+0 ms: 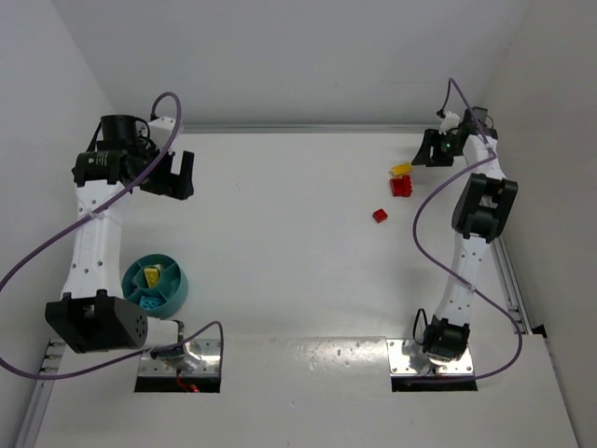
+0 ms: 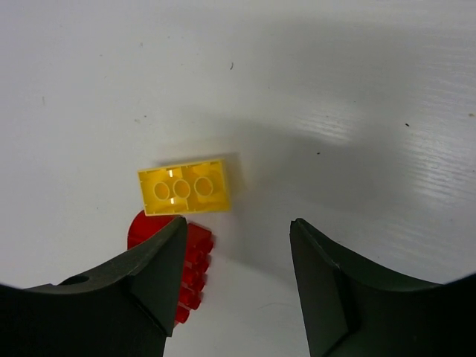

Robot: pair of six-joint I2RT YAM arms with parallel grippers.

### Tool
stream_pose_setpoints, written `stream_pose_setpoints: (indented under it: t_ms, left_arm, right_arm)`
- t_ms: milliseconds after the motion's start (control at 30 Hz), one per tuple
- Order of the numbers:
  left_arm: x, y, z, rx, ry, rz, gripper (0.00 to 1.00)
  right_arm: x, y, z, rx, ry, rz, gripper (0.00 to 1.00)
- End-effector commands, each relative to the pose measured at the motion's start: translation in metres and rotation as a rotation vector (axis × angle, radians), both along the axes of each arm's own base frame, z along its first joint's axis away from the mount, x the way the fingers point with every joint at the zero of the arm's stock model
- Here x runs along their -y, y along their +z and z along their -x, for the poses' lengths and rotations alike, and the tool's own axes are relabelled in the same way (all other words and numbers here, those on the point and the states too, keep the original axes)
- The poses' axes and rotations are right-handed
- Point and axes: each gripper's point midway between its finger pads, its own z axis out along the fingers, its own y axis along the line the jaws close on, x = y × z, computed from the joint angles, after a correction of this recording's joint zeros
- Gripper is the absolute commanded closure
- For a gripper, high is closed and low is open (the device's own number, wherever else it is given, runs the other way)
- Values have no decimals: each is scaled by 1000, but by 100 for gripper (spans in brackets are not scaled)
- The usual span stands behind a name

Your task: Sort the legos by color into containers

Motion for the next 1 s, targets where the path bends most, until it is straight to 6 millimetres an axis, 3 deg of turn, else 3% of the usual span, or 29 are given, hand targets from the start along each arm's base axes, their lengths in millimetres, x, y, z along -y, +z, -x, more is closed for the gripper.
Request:
stream_pose_setpoints:
  t_ms: [0, 300, 467, 900, 967]
  left_arm:
    - [10, 2, -4, 8, -7, 29, 0]
    - [11, -1, -5, -6, 9, 28, 0]
    - [14, 2, -6, 1, 7, 33, 0]
    - [16, -8, -5, -31, 17, 41, 0]
    - [16, -11, -4, -41, 18, 41, 0]
  right_arm:
    - [-18, 10, -8, 49, 53, -82, 42]
    - [-30, 0, -6, 26, 68, -165, 45]
    - [-22, 0, -11, 39, 49, -156, 46]
    - [-30, -6, -14, 52, 80, -205, 60]
    - [-31, -5, -13, 54, 85, -213, 66]
